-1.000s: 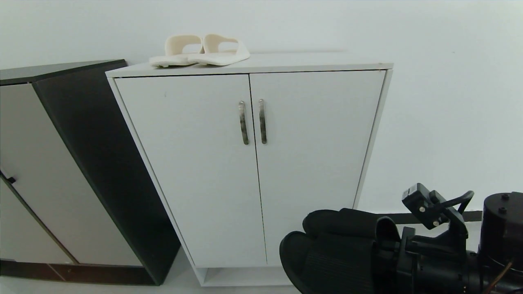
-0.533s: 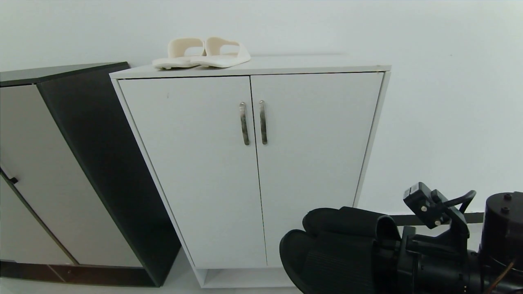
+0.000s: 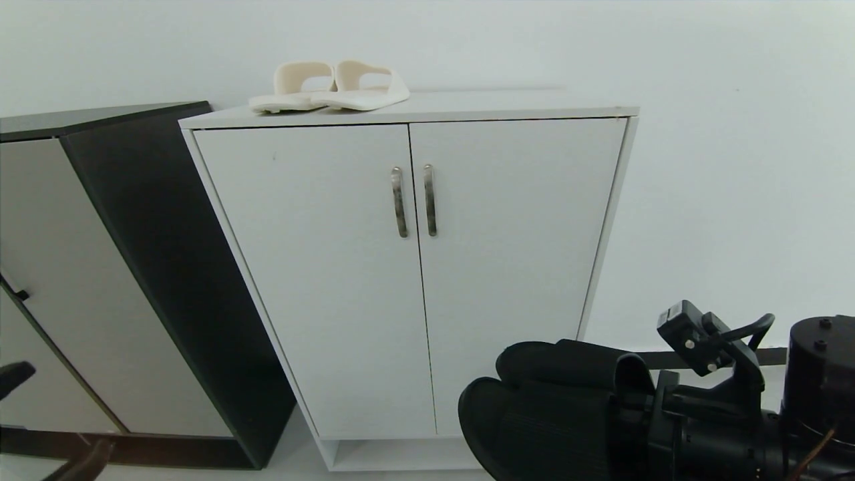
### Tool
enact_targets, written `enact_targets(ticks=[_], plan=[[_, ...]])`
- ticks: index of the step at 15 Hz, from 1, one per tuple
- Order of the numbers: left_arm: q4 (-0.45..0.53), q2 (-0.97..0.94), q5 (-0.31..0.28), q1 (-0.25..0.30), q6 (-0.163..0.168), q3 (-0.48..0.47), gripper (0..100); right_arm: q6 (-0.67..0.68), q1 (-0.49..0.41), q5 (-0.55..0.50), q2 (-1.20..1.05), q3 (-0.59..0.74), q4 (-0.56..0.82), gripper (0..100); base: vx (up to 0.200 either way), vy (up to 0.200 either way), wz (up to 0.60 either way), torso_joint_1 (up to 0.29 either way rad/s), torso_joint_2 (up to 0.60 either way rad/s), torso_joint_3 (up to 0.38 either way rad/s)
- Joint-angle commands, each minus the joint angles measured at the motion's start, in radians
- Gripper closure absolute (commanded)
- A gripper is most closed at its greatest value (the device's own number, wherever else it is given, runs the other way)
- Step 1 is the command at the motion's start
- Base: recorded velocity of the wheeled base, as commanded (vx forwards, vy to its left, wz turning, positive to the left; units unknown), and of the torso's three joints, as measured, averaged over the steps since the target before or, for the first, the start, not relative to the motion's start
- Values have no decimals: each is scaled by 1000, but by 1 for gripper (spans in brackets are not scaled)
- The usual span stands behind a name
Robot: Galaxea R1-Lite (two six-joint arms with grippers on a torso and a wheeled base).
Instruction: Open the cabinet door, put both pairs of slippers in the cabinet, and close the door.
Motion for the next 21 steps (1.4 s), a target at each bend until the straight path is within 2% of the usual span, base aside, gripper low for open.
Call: enact_targets(ticks=[1,2,4,5,6,7,8,9,10,11,13,15,16,18,21], plan=[[-83,249,-6,-55,-3,-66,0,0,0,0,9,-1,0,100,0,0,0,0,0,0],[-86,283,-6,-86,-10,-80,0,0,0,0,10,-1,0,100,0,0,0,0,0,0],[-86,329,-8,-244,-52,-112,0,-2,0,-2,9,-1,0,100,0,0,0,0,0,0],[-86,333,-8,-256,-55,-117,0,-2,0,-2,9,-1,0,100,0,0,0,0,0,0],[-86,407,-12,-374,-118,-174,0,-2,0,-2,10,-1,0,100,0,0,0,0,0,0],[-88,464,-38,-416,-148,-220,0,-2,0,-2,15,-1,0,100,0,0,0,0,0,0],[-89,508,-97,-426,-168,-263,0,-2,0,-2,13,-1,0,100,0,0,0,0,0,0],[-89,560,-180,-425,-204,-318,0,-2,0,-2,13,-1,0,100,0,0,0,0,0,0],[-97,600,-232,-422,-257,-370,0,-2,-1,-3,12,-1,0,100,0,0,0,0,0,0],[-118,643,-258,-422,-299,-413,0,-2,-1,-2,12,-1,0,100,0,0,0,0,0,0],[-161,721,-293,-422,-356,-485,0,-2,-1,-2,13,-1,0,100,0,0,0,0,0,0],[-160,793,-391,-423,-451,-577,0,-2,-1,-2,15,-1,0,100,0,0,0,0,0,0],[-157,841,-405,-423,-474,-628,0,-2,-1,-2,15,-1,0,100,0,0,0,0,0,0],[-144,948,-391,-423,-474,-717,0,-2,-1,-2,17,-1,0,100,0,0,0,0,0,0],[-144,1036,-328,-425,-455,-798,0,-2,-1,-2,17,-1,0,100,0,0,0,0,0,0]])
